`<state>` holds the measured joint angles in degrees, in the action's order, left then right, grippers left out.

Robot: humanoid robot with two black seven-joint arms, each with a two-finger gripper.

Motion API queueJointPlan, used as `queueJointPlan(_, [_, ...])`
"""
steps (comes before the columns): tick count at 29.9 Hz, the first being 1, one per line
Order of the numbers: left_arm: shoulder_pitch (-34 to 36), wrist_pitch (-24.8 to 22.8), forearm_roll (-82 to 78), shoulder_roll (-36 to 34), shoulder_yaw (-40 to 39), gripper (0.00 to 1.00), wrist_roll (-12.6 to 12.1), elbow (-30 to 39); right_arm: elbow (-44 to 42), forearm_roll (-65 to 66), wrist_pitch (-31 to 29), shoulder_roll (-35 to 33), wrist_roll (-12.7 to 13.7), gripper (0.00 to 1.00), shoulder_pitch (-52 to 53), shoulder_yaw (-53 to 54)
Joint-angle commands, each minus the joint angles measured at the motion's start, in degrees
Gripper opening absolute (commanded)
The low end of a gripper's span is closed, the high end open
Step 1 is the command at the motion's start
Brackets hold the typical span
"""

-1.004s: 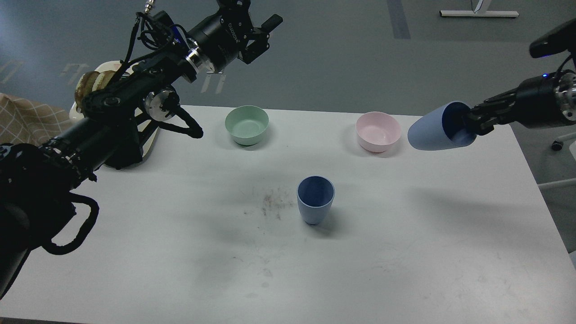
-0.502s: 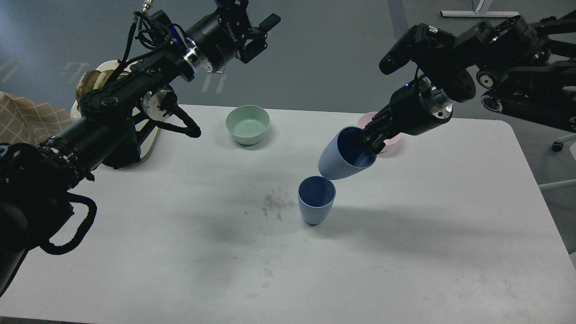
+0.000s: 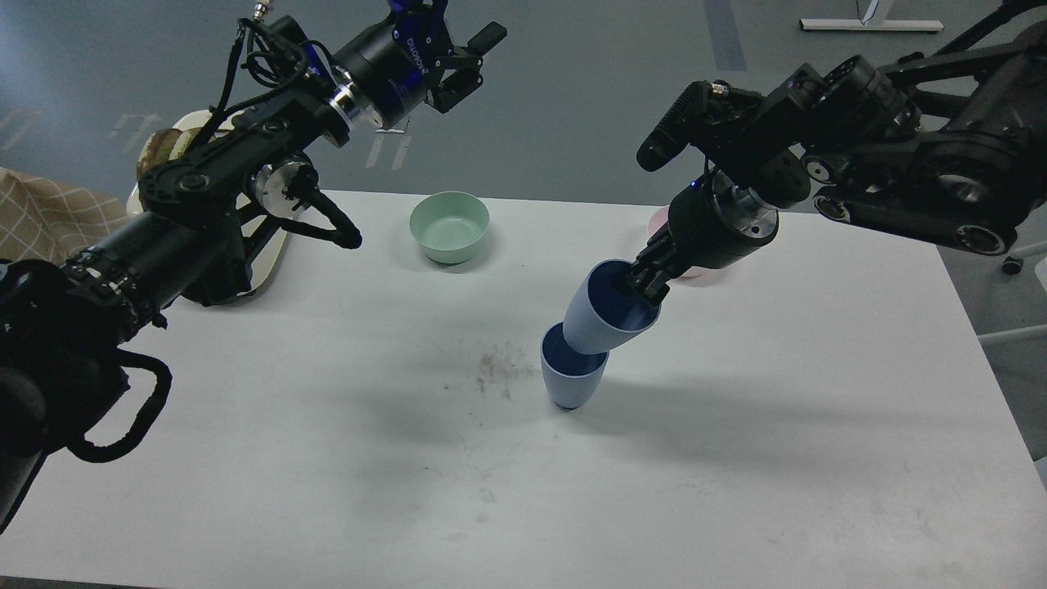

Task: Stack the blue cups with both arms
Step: 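Lower the held cup into the standing blue cup, then open the right gripper and lift it off the stacked cups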

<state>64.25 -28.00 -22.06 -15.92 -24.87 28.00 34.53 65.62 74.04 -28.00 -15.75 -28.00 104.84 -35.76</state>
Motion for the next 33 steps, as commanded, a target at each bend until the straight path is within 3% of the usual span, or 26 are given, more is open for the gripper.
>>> queueJointPlan(1, [0.0,0.0,0.0,0.0,0.0,0.94,0.0,0.0,-0.2,-1.8,0.0,0.4,0.0,0.0,-0.2,0.0])
queueJointPlan(17, [0.0,0.0,0.0,-0.5,-0.1,0.94,0.0,0.0,-0.4,-2.8,0.0,1.9,0.0,0.04,-0.9,-0.2])
queueJointPlan(22, [0.0,0.0,0.0,-0.5,0.0,0.94,0.0,0.0,-0.4,-3.5,0.0,1.9,0.0,0.26,-0.9,-0.2])
queueJointPlan(33, [0.0,0.0,0.0,-0.7,0.0,0.95,0.0,0.0,-1.6,-3.6,0.0,1.7,0.0,0.49,-0.8,-0.8])
